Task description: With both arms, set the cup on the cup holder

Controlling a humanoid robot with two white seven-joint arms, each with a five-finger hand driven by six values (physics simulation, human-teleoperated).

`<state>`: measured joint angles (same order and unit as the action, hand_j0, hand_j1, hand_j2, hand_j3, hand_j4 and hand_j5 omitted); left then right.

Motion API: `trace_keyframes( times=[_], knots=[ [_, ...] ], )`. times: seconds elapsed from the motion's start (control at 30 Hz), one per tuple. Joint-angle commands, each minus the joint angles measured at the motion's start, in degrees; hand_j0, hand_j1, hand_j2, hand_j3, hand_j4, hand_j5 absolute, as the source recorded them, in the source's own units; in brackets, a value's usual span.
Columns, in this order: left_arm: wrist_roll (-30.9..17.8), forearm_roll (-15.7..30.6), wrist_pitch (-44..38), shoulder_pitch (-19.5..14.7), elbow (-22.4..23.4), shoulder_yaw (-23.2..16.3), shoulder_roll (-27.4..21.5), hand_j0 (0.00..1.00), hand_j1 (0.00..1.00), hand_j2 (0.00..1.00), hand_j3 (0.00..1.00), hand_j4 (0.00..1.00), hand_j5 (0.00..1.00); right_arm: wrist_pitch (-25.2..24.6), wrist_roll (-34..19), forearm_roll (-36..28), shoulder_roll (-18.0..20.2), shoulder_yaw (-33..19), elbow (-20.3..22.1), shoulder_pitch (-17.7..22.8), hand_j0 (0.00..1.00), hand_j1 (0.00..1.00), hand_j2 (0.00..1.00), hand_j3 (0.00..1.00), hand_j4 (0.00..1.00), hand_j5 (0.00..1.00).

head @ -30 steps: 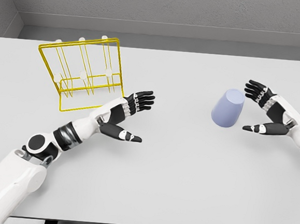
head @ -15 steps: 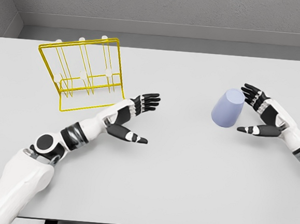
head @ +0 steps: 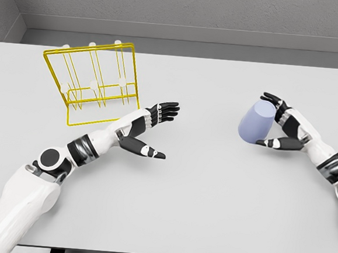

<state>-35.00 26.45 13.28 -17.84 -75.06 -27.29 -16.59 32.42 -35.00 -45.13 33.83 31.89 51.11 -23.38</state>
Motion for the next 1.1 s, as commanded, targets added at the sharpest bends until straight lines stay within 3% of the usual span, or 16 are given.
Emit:
trace_keyframes(
  times=[0.0, 0.2, 0.77, 1.07],
  knots=[
    [0.0, 0.4, 0.0, 0.0, 0.0, 0.0, 0.0, 1.0, 1.0, 1.0, 1.0, 1.0, 1.0, -0.1, 0.0, 0.0, -0.6, 0.0, -0.3, 0.0, 1.0, 1.0, 1.0, 1.0, 1.0, 1.0],
    [0.0, 0.3, -2.6, -0.9, 1.9, 0.0, 0.2, 1.0, 1.0, 1.0, 1.0, 1.0, 1.0, -0.2, 0.0, 0.0, -1.3, 0.0, -1.0, -0.8, 1.0, 1.0, 1.0, 1.0, 1.0, 1.0],
    [0.0, 0.4, -5.6, -0.9, 2.0, 0.0, 0.5, 1.0, 1.0, 1.0, 1.0, 1.0, 1.0, -0.2, 0.0, 0.1, -3.3, 0.5, -2.4, -1.7, 1.0, 1.0, 1.0, 1.0, 1.0, 1.0],
    [0.0, 0.4, -5.5, -0.9, 2.1, 0.0, 0.5, 1.0, 1.0, 1.0, 1.0, 1.0, 1.0, -0.2, 0.0, 0.0, -4.1, 0.5, -4.0, -2.4, 0.9, 0.9, 0.9, 0.9, 0.9, 0.9]
  ],
)
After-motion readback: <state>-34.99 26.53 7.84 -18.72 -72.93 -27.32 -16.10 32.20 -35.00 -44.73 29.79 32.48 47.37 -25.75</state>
